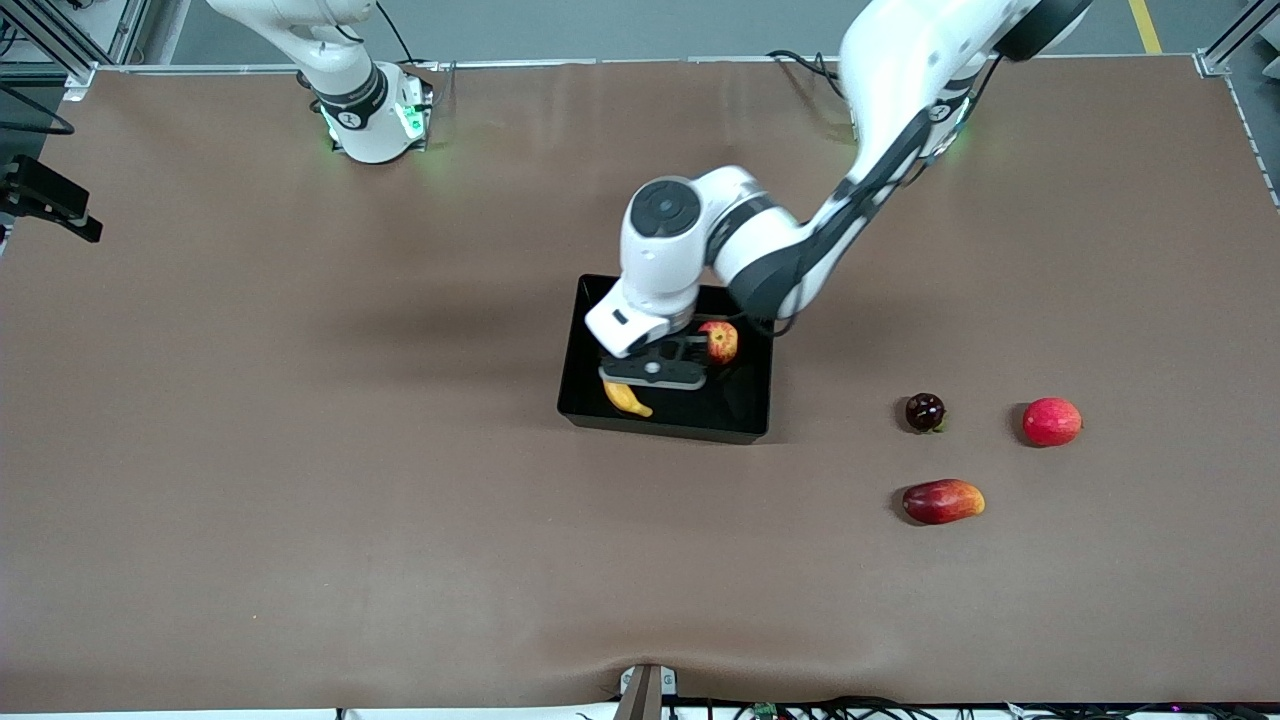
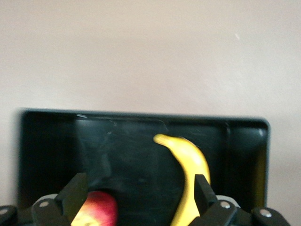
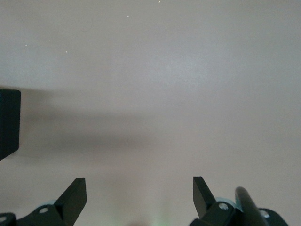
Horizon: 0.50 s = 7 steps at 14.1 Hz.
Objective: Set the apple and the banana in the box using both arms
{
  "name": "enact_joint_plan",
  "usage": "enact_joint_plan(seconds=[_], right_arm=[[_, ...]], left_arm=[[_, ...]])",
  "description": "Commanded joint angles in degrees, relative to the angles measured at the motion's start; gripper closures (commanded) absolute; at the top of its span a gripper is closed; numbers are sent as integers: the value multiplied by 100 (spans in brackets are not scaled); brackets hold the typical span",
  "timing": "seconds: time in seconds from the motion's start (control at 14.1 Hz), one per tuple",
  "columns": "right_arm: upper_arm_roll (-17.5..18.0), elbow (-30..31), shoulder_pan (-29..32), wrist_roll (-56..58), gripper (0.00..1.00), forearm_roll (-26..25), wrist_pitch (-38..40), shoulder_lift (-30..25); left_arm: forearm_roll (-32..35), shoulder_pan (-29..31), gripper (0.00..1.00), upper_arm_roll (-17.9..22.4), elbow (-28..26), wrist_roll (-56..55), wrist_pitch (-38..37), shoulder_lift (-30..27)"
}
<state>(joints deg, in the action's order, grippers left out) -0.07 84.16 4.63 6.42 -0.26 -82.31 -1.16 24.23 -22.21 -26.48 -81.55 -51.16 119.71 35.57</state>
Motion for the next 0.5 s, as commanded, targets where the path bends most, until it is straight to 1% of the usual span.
enact_joint_plan(seconds=[0.0, 0.21, 0.28, 0.43], right_arm=[[95, -84, 117, -45, 0, -10, 74, 28], [86, -84, 108, -45, 0, -10, 74, 28], [86, -84, 117, -45, 0, -10, 74, 37], [86, -84, 117, -45, 0, -10, 74, 37]], left_arm=[[-129, 391, 0, -24, -212, 36, -596, -830], [-146, 769, 0, -32, -212, 97, -974, -1323], [-181, 901, 0, -32, -221, 297, -1124, -1473], [-479, 1287, 0, -24, -204, 894, -1327, -1728]])
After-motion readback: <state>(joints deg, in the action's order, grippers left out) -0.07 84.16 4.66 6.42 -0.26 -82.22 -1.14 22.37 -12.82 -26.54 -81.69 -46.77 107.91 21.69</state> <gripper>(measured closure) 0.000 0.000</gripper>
